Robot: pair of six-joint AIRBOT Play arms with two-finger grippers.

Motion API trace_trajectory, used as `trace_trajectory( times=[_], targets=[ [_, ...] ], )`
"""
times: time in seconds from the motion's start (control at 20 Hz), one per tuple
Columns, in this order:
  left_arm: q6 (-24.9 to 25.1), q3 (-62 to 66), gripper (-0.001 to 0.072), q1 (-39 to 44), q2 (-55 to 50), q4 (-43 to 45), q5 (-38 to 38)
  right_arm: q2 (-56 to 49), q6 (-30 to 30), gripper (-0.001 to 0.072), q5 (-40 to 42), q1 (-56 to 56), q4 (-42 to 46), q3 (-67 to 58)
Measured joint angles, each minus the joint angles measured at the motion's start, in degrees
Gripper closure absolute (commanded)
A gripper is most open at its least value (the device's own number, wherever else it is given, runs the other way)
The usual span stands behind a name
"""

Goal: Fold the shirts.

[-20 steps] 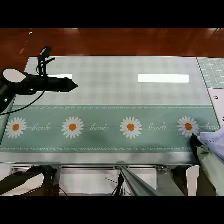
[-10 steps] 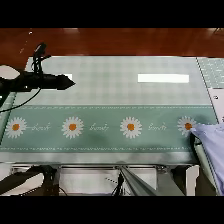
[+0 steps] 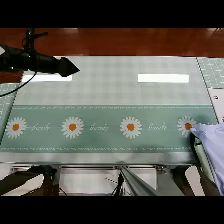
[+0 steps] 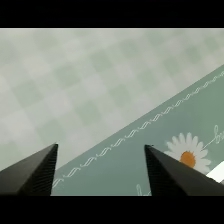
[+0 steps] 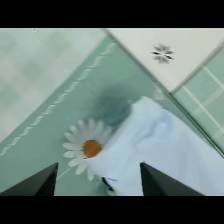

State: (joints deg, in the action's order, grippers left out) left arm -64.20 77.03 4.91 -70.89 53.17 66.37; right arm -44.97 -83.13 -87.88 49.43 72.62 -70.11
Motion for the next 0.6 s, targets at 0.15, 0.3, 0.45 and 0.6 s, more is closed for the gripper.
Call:
trace_trajectory(
  times=[0.15,0.3,0.45,0.6],
  targets=[
    [-9.09,2.49,-0.0013,5.33,-0.02,16.11,4.61,-3.91,1.09,0.0099,2.93,-16.24,2.32,0.00],
    [-16.87,2.71,-0.0013,9.03,-0.07,27.74,8.11,-7.87,1.53,0.0099,5.42,-30.47,8.07,0.04],
    [-21.20,2.43,-0.0013,10.82,-0.09,32.89,9.90,-11.54,1.70,0.0100,6.56,-40.35,13.25,0.04],
    [-22.91,2.25,-0.0013,11.72,-0.17,35.04,10.60,-13.90,1.70,0.0101,7.10,-45.70,15.54,0.04]
  ],
)
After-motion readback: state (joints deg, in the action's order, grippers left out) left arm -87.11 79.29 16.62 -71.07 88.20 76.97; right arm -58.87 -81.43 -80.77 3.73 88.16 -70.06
